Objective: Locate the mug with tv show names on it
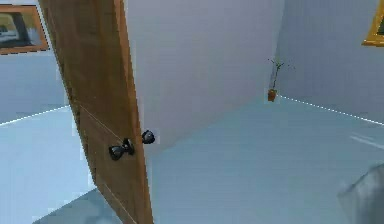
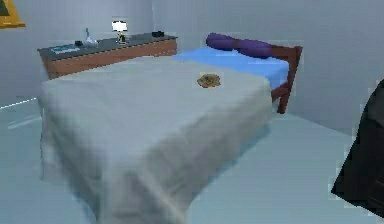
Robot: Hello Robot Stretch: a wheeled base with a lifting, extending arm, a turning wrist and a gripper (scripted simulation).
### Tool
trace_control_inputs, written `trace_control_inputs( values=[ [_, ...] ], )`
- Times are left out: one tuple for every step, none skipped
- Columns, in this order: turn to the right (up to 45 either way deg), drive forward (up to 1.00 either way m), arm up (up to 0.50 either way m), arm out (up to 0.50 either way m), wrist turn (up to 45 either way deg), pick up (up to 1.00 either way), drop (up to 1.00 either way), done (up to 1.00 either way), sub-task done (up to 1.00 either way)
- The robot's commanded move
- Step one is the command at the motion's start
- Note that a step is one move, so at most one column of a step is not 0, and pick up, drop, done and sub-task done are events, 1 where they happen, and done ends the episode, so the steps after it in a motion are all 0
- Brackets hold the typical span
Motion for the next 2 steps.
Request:
trace_control_inputs(
  values=[
    [0.0,0.4,0.0,0.0,0.0,0.0,0.0,0.0,0.0],
    [42.0,0.0,0.0,0.0,0.0,0.0,0.0,0.0,0.0]
  ],
)
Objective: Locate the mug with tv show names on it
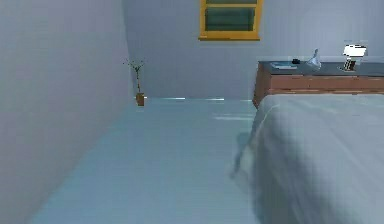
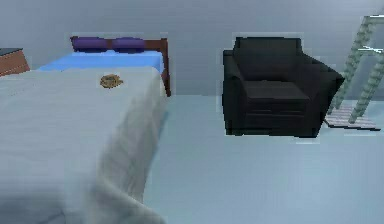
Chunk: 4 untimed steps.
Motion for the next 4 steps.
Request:
trace_control_inputs(
  values=[
    [0.0,1.0,0.0,0.0,0.0,0.0,0.0,0.0,0.0],
    [0.0,0.85,0.0,0.0,0.0,0.0,0.0,0.0,0.0],
    [45.0,0.0,0.0,0.0,0.0,0.0,0.0,0.0,0.0],
    [24.0,0.0,0.0,0.0,0.0,0.0,0.0,0.0,0.0]
  ],
)
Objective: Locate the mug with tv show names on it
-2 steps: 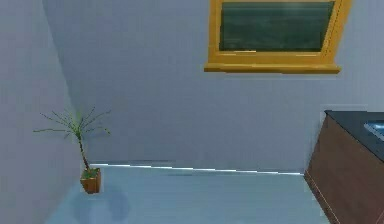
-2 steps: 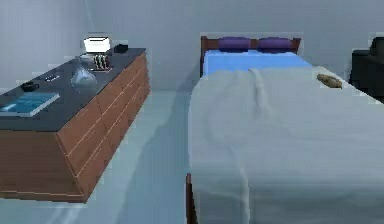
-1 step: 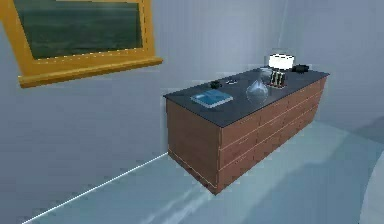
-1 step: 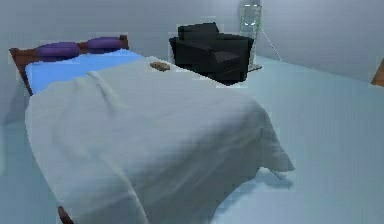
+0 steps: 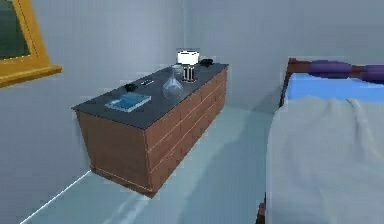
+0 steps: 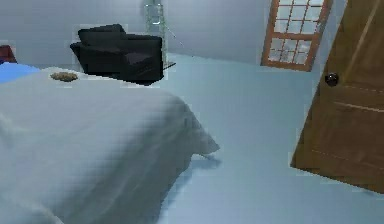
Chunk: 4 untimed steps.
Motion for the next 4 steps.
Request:
trace_control_inputs(
  values=[
    [0.0,1.0,0.0,0.0,0.0,0.0,0.0,0.0,0.0],
    [-30.0,0.0,0.0,0.0,0.0,0.0,0.0,0.0,0.0],
    [0.0,1.0,0.0,0.0,0.0,0.0,0.0,0.0,0.0],
    [0.0,0.0,0.0,0.0,0.0,0.0,0.0,1.0,0.0]
  ],
)
